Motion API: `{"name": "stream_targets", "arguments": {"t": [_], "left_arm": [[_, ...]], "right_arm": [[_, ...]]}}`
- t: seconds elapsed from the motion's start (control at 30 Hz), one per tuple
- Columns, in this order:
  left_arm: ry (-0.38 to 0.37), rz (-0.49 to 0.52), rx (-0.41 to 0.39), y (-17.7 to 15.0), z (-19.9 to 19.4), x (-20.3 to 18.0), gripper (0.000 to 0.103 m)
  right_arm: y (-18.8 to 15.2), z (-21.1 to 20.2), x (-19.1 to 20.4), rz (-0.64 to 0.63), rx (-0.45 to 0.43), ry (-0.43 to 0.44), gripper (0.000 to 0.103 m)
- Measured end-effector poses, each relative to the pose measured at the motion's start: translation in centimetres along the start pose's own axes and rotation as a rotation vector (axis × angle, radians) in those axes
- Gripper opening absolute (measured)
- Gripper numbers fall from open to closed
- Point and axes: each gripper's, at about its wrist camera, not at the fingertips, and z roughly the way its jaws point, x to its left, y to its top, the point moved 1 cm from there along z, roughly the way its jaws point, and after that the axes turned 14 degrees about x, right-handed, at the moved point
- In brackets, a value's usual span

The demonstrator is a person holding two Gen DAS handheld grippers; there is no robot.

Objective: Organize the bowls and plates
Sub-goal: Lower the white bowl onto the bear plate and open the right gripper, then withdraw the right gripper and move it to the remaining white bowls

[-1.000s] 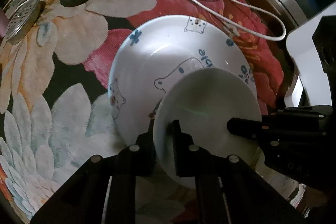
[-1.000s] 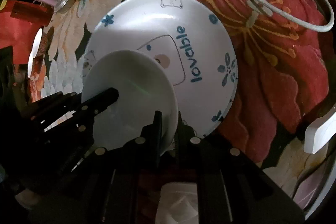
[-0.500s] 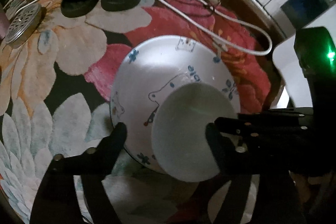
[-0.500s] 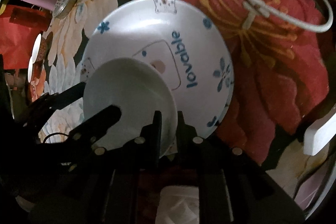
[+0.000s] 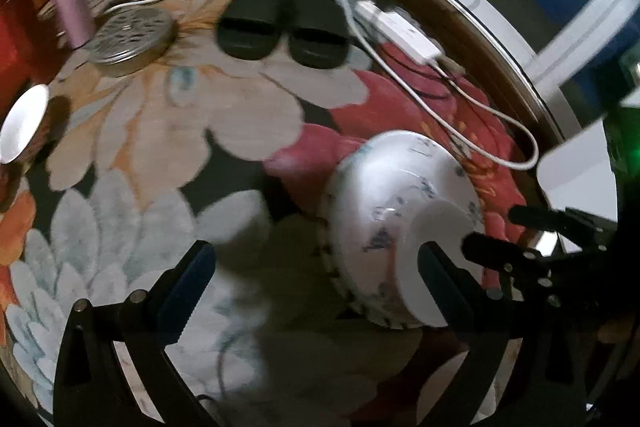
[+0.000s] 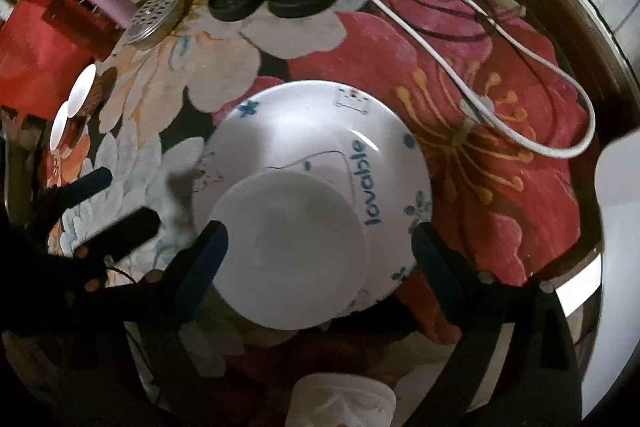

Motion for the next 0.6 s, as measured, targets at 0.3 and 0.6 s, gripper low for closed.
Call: {"name": "stream_targets", "arguments": {"t": [0.3, 0.6], "left_arm": [[0.025, -0.067, -0.012, -0.9, -1.5, 4.4, 0.101], [0.052, -0.095, -0.013, -2.1, -2.2, 7.1, 0.101]], "right_arm": [[0.0, 0.2, 2.0, -0.033, 0.004, -0.013, 0.094], [0.1, 0.4, 3.9, -0.054, -0.003, -0.017, 0.094]]}}
